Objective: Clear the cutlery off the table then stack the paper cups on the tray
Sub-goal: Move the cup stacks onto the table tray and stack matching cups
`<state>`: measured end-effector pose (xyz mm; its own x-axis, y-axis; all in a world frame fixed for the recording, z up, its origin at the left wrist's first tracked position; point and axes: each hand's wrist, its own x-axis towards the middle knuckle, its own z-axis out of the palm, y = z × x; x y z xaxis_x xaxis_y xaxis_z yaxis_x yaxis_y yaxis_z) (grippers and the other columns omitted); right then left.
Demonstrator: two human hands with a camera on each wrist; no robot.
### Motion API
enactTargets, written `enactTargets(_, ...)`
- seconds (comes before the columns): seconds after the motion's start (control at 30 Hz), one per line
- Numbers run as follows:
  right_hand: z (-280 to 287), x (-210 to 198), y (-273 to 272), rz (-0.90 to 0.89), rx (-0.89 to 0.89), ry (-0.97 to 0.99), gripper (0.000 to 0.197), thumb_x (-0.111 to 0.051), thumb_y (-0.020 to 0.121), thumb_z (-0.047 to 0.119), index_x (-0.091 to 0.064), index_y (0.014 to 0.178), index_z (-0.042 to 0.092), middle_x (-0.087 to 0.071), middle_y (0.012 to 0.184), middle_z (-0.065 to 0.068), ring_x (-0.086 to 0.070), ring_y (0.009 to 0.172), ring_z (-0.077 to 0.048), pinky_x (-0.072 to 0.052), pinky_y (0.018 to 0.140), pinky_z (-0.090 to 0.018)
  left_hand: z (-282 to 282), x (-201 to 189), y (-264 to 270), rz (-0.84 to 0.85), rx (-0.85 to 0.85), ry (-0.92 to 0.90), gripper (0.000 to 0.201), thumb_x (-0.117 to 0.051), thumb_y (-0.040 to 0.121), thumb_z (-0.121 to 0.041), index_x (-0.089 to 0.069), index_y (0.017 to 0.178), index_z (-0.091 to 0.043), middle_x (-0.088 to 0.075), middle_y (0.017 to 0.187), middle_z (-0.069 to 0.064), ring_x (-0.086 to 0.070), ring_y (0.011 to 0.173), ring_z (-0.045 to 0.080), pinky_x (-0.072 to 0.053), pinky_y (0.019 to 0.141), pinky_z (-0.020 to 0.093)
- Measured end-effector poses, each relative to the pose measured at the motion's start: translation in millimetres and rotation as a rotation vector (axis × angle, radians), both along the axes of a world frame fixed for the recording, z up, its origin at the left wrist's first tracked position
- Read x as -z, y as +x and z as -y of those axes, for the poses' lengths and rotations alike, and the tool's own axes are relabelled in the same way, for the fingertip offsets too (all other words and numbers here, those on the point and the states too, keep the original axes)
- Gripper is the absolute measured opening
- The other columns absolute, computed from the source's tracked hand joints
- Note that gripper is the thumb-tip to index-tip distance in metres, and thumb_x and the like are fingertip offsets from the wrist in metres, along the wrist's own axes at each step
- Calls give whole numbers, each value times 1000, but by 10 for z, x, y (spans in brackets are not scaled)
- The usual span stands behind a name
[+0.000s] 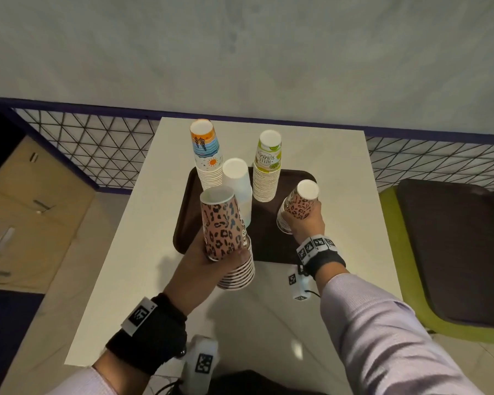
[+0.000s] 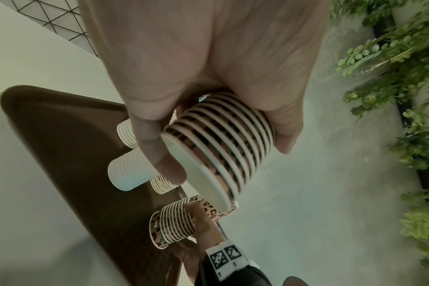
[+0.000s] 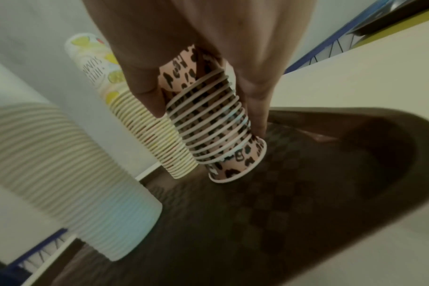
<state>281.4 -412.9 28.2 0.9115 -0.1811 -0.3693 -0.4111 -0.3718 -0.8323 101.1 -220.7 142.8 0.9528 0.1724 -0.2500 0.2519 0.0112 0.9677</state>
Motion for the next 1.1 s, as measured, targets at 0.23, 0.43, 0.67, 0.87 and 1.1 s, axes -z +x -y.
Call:
enactTargets(0.23, -70, 92, -21, -74, 31, -3, 90, -85, 79, 24, -31, 150, 22, -52, 144, -9, -53, 132, -33, -45, 108, -46, -126, 130, 2, -37, 14, -9, 78, -87, 74, -37, -49, 142, -31, -65, 135, -5, -61, 130, 21, -45, 113, 56)
enactTargets(0.43, -81, 82, -72, -79, 14, -19, 99, -87, 76, 35, -27, 154, 24, -52, 147, -8, -53, 134, -34, -44, 108, -46, -167, 193, 5, -43, 33, -24, 82, -88, 73, -42, -49, 144, -28, -66, 136, 0, -61, 130, 25, -45, 113, 56)
enactTargets(0.67, 69, -39, -476, -31, -33, -56, 101, -79, 83, 30, -15, 160, 15, -45, 156, -12, -47, 141, -33, -40, 115, -45, -85, 95, 61, 1, 65, -4, 78, -82, 73, -47, -49, 142, -30, -67, 131, -11, -63, 125, 9, -47, 112, 42)
enactTargets(0.87, 13, -612, -968, 120, -69, 217, 62, -64, 89, 25, -42, 147, 19, -57, 140, -5, -57, 124, -24, -48, 107, -47, 38, 70, 108, -12, 55, -81, 79, -79, 69, -62, -44, 138, -46, -64, 133, -18, -60, 126, 3, -48, 111, 39)
enactTargets(1.1, -53, -1210, -1263, 87, -406, 523, 48, -51, 96, 49, -52, 140, 29, -64, 134, 12, -57, 129, -4, -48, 106, -30, 144, 26, 177, -31, 76, -156, 87, -75, 60, -83, -47, 135, -49, -69, 126, -18, -67, 120, 9, -53, 106, 48)
